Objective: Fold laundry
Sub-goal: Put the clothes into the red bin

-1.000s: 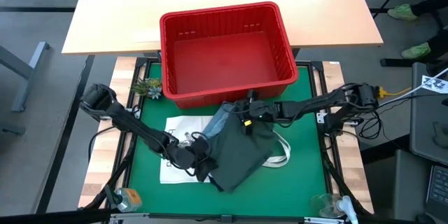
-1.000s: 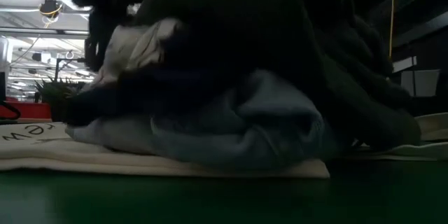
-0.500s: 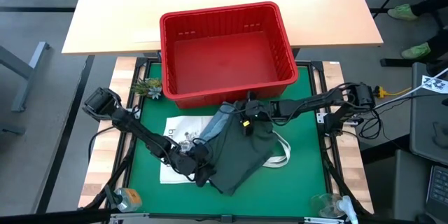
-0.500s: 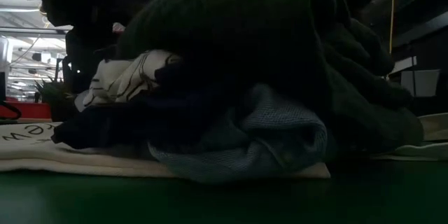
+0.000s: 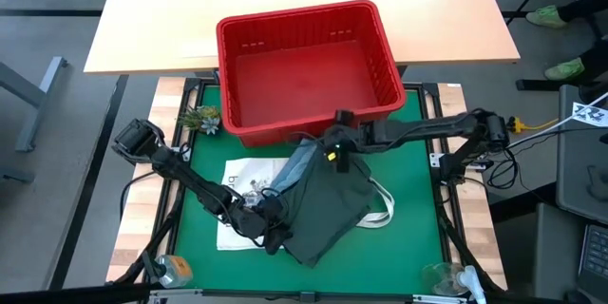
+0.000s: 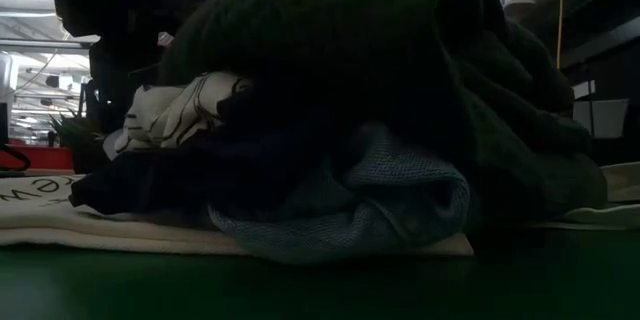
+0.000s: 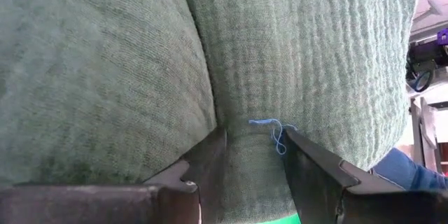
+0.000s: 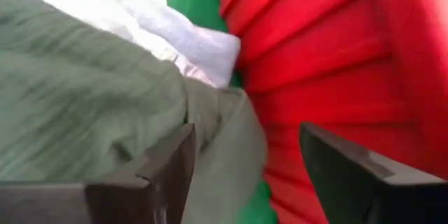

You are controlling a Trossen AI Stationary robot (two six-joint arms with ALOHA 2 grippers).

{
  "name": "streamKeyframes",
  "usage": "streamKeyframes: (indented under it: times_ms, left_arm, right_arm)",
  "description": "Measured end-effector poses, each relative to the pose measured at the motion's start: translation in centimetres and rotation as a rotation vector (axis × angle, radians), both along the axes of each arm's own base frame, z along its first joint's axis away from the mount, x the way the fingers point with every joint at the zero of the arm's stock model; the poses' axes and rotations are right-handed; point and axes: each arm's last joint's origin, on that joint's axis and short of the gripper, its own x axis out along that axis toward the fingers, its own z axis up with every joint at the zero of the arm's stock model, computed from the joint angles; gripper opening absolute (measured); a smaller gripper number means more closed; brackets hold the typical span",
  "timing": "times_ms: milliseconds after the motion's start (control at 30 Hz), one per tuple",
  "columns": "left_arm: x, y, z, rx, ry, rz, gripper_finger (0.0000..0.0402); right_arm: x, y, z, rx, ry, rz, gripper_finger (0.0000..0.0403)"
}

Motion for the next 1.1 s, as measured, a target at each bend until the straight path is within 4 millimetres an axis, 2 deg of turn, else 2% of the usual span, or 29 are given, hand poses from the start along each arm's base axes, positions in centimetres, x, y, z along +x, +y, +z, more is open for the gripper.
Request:
streamKeyframes:
  times_ms: [100, 200, 467, 833, 933, 1100]
  left_arm:
    - [0.0, 0.0, 0.0, 0.0, 0.0, 0.0, 0.0137]
    - [0.0, 0.0, 0.0, 0.001, 0.0, 0.001, 0.0137]
    - [0.1, 0.0, 0.1, -0.009, -0.013, 0.0, 0.0137]
    - [-0.8, -0.9, 2.1, -0.052, -0.076, -0.05, 0.0137]
    - [-1.2, -1.3, 2.6, -0.071, -0.085, -0.073, 0.0137]
    - [-2.1, -2.4, 3.0, -0.139, -0.065, -0.171, 0.0137]
  right_arm:
    - [-0.3, 0.1, 1.8, 0.039, 0.05, 0.003, 0.0256]
    - [-1.0, 0.2, 2.8, 0.064, 0.117, 0.011, 0.0257]
    - [-4.5, 0.3, 2.4, 0.124, 0.228, -0.11, 0.0257]
    - [-10.5, 0.3, -2.5, 0.174, 0.266, -0.343, 0.0257]
    - [-11.1, 0.2, -3.5, 0.145, 0.209, -0.385, 0.0257]
    - [-10.8, -0.1, -5.2, 0.097, 0.097, -0.422, 0.0257]
